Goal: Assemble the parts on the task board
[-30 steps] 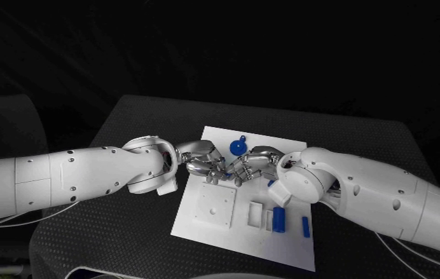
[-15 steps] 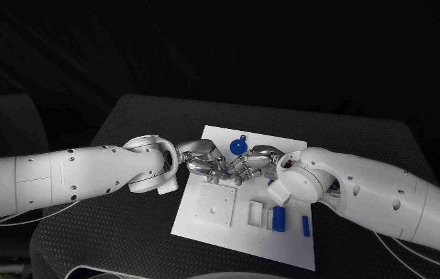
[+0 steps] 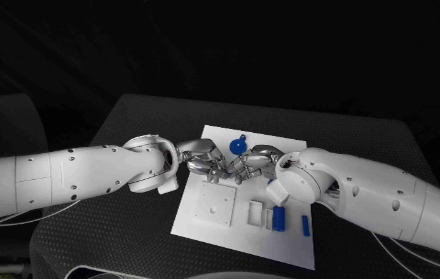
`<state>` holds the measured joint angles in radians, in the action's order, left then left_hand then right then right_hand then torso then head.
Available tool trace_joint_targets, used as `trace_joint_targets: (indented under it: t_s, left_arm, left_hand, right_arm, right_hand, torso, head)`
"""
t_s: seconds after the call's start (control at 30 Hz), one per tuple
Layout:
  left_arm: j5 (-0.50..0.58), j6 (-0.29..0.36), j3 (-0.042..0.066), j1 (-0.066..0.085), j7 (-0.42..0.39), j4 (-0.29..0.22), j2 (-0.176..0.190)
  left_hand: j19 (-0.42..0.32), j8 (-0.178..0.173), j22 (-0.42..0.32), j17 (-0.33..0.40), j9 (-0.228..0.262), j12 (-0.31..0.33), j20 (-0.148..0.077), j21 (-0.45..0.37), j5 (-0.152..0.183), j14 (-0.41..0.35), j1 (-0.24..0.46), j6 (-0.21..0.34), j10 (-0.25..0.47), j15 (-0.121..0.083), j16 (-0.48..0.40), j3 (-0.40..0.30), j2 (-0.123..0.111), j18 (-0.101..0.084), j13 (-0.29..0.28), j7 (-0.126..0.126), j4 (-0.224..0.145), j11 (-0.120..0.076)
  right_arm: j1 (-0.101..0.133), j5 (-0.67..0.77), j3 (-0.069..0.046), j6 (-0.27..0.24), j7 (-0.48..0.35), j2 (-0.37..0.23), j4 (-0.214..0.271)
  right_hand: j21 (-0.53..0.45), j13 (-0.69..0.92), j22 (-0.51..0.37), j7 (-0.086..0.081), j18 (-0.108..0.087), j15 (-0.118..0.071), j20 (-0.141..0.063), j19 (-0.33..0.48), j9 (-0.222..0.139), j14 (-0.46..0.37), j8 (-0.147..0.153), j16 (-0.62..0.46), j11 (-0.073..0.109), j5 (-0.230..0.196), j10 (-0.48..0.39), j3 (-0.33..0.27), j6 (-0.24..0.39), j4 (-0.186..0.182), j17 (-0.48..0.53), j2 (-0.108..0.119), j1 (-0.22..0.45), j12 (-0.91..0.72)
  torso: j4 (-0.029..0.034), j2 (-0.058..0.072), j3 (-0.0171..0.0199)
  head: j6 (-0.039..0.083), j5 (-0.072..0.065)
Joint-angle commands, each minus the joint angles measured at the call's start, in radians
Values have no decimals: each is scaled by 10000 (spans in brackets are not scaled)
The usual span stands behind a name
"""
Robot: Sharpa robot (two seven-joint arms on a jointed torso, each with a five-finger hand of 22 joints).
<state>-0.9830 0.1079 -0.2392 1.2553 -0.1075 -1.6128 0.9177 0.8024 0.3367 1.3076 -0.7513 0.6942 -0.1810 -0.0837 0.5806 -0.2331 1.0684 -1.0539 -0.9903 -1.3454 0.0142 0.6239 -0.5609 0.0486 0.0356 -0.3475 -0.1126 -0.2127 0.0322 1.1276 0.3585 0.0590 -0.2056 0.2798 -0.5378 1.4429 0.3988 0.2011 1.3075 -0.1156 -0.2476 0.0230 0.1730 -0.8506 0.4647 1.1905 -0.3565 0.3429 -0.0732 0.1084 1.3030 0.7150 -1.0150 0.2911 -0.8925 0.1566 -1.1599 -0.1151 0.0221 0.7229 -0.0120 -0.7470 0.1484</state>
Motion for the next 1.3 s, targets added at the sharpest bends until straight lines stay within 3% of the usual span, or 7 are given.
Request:
trace_joint_targets:
  t_s: [0.03, 0.2, 0.43, 0.83, 1.3]
  left_arm:
    - [125, 96, -6, -9, 114, -57, -100]
    - [112, 158, -7, -8, 308, -107, -145]
    - [71, 227, -7, -8, 393, -139, -166]
    - [-12, 505, -7, -8, 653, -71, -92]
    - [-173, 400, -7, -8, 774, -62, -58]
  left_hand:
    - [41, 59, 232, 17, 12, -60, -24, 51, -27, 64, -48, -330, -46, -19, 55, -45, 2, -139, -19, 232, -1, -11]
    - [52, 31, 232, 19, 16, -61, -32, 67, 41, 77, -34, -326, -58, -26, 63, -56, -24, -138, -30, 229, 18, -17]
    - [59, 5, 231, 22, 10, -60, -39, 76, 67, 87, -38, -319, -66, -32, 68, -74, -38, -135, -37, 225, 29, -21]
    - [71, -13, 230, 25, 8, -62, -47, 90, 66, 105, -41, -339, -84, -41, 75, -96, -58, -132, -46, 227, 45, -28]
    - [91, -30, 229, 28, 12, -65, -59, 110, 26, 130, -48, -376, -109, -54, 89, -127, -86, -128, -61, 236, 65, -39]
  right_arm:
    - [-7, -370, -23, -324, -184, 65, 128]
    - [-23, -577, -22, -926, -193, 69, 244]
    - [-31, -628, -22, -1271, -169, 60, 321]
    - [-52, -395, -22, -1127, -64, -16, 429]
    - [-71, -136, -21, -1055, 34, -93, 465]
  right_hand:
    - [45, 15, 214, 17, -142, -12, -22, -105, 6, 107, -52, 31, 23, -22, 111, 61, -93, 8, -13, 18, -95, -57]
    - [73, 43, 212, 58, -142, -42, -46, -170, 61, 166, -97, 64, 70, -102, 211, 57, -184, 8, -24, 15, -109, -94]
    - [173, 119, 207, 165, -142, -147, -128, -399, 189, 387, -201, 173, 197, 38, 480, 203, -441, -1, -61, 30, -172, -188]
    - [215, 162, 204, 225, -142, -194, -170, -505, 259, 490, -237, 219, 257, 66, 613, 383, -578, -2, -83, 28, -224, -221]
    - [250, 196, 205, 250, -142, -226, -194, -577, 306, 558, -248, 258, 286, 51, 686, 471, -638, -5, -112, 37, -222, -240]
  torso:
    - [-1, 4, -7]
    - [8, -6, -3]
    - [-4, 2, 0]
    - [-4, -3, -3]
    - [-8, 0, 2]
  head:
    - [-16, -16]
    - [-23, -47]
    - [-27, -35]
    - [-44, -29]
    - [-60, -28]
